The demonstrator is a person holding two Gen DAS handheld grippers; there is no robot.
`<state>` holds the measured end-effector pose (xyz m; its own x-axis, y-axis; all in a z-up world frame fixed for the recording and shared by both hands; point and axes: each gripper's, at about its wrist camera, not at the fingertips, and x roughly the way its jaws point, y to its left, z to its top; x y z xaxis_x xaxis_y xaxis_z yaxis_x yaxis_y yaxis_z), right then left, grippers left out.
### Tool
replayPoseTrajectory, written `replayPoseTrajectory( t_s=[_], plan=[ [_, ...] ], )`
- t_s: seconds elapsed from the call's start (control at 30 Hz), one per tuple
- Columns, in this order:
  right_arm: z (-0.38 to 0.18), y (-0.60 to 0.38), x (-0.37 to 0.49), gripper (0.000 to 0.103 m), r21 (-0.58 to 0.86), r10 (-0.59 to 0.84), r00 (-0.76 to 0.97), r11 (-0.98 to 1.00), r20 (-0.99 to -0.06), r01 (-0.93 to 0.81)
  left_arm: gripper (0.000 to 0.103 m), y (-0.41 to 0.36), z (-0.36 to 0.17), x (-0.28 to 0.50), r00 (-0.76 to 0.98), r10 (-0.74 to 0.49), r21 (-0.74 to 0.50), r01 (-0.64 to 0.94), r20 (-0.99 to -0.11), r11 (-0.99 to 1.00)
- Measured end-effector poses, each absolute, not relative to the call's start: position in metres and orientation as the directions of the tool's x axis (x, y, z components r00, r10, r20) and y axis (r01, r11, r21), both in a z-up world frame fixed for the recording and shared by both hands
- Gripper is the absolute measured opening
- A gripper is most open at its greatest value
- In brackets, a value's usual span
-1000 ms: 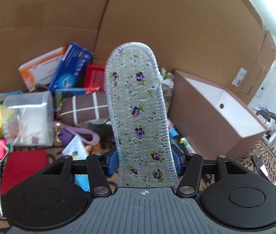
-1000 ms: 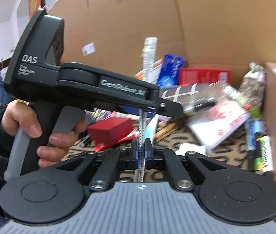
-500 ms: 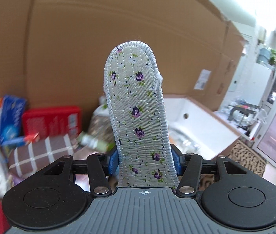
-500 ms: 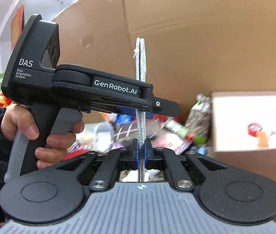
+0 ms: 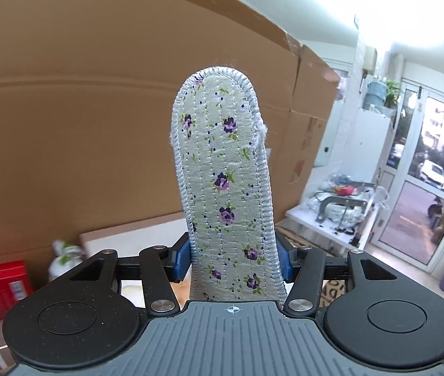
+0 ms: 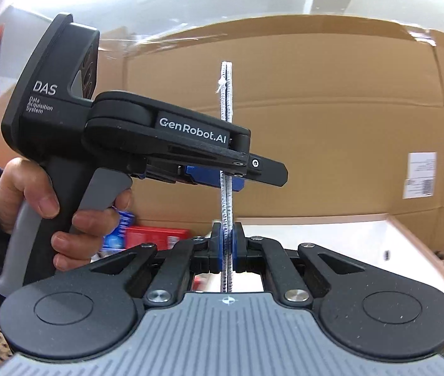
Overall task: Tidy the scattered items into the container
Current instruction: 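Lift and carry both insoles over the open box with both grippers, then open both grippers to drop the insoles into the box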
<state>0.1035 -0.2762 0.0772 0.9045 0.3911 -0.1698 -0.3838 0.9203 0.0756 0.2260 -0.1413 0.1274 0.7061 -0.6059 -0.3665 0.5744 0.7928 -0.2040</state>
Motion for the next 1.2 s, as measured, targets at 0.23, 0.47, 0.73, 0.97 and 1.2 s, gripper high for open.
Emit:
replayPoseTrajectory(
  t_s=[0.23,0.47,0.73,0.97,1.2],
  plan=[
    [0.059,-0.308,0.132,0.006,0.052,0.303,0.925,0.953,-0.229,-0.299,0.061,-0.187,0.104,0.266,0.657,-0.641,-0.237,0.601,-0.396,0.763],
    [0.036,-0.340,0.151,0.006,0.086,0.235,0.919,0.972,-0.315,-0.219,0.063,-0.225,0.070,0.304,0.574,-0.679,-0.309,0.613,-0.458,0.727],
    [0.026,-0.374,0.178,0.037,0.065,0.034,0.910,0.998,-0.414,-0.008,0.097,-0.247,0.053,0.322,0.614,-0.622,-0.292,0.557,-0.486,0.777],
    [0.013,-0.374,0.176,0.060,0.023,-0.045,0.925,0.998,-0.377,0.058,0.098,-0.212,0.064,0.314,0.671,-0.596,-0.275,0.530,-0.442,0.802],
    [0.013,-0.357,0.186,0.080,-0.045,-0.041,0.938,0.999,-0.345,0.027,0.100,-0.191,0.063,0.297,0.683,-0.590,-0.300,0.508,-0.431,0.807]
  ],
)
